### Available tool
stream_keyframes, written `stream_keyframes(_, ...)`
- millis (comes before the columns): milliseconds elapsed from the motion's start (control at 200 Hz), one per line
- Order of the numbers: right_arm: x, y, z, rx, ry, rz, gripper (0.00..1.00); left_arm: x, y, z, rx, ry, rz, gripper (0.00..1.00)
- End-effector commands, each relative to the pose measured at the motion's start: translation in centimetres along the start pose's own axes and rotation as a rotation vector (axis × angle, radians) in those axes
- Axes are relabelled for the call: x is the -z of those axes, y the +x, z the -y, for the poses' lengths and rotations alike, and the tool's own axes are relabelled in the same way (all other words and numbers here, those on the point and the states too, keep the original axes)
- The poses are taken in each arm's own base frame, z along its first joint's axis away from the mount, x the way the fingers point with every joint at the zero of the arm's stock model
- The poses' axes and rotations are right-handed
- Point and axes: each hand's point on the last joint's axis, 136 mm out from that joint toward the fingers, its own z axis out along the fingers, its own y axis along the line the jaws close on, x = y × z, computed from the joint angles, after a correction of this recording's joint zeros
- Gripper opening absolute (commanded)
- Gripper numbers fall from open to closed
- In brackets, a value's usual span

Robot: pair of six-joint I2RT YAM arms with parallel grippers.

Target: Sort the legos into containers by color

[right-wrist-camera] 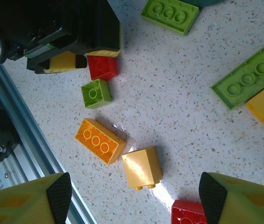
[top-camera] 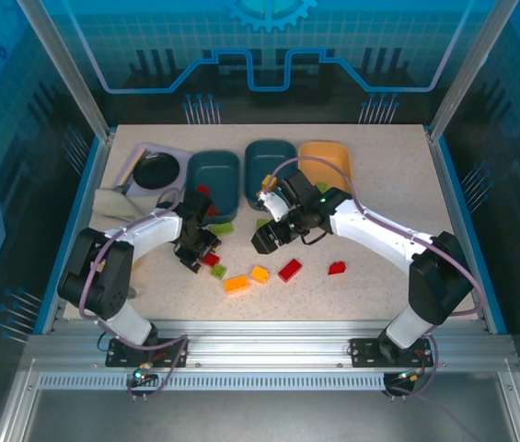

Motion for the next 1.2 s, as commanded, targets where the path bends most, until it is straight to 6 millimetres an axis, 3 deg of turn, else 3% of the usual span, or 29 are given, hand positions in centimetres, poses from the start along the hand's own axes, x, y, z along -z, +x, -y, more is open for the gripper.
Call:
stream_keyframes(0, 0.7, -0.7, -0.9, 0.014, -0.032, 0.031, 0.74, -0.2, -0.8, 0.9, -0.005, 0.007, 0.019, 0.51)
stream_keyframes(150, 0.8, -0.6, -0.8, 0.001, -0.025, 0.033, 0.74, -0.9, -0.8, 0.6, -0.008, 0.001, 0.014, 0.38)
stream_keyframes(275, 1.0, -0.8, -0.7, -0.006, -0.025, 0.038, 0.73, 0.0, -1.1, 0.9, -0.028, 0.009, 0.042, 0.26)
stream_keyframes(395, 2.0, -1.7, -0.6, -0.029, -0.025, 0.076, 0.72, 3.6, -1.1, 1.9, -0.089, 0.049, 0.1, 0.25)
stream_keyframes(530, 4.4, -3.9, 0.3, -0.116, -0.038, 0.188, 0.72, 9.1, -1.6, 4.9, -0.246, 0.081, 0.194, 0.26)
stream_keyframes(655, 6.2, -6.5, 1.1, -0.179, -0.072, 0.3, 0.72, 11.2, -3.3, 8.5, -0.393, 0.091, 0.243, 0.27)
stream_keyframes(785, 7.5, -8.9, 1.3, -0.182, -0.088, 0.372, 0.73, 11.0, -5.2, 12.8, -0.523, 0.07, 0.234, 0.28)
stream_keyframes(940, 8.1, -10.4, 1.5, -0.199, -0.084, 0.407, 0.73, 8.5, -7.0, 16.7, -0.642, 0.027, 0.212, 0.28)
stream_keyframes(1195, 7.9, -10.0, 1.7, -0.219, -0.079, 0.391, 0.73, 4.7, -10.1, 17.0, -0.602, -0.051, 0.184, 0.31)
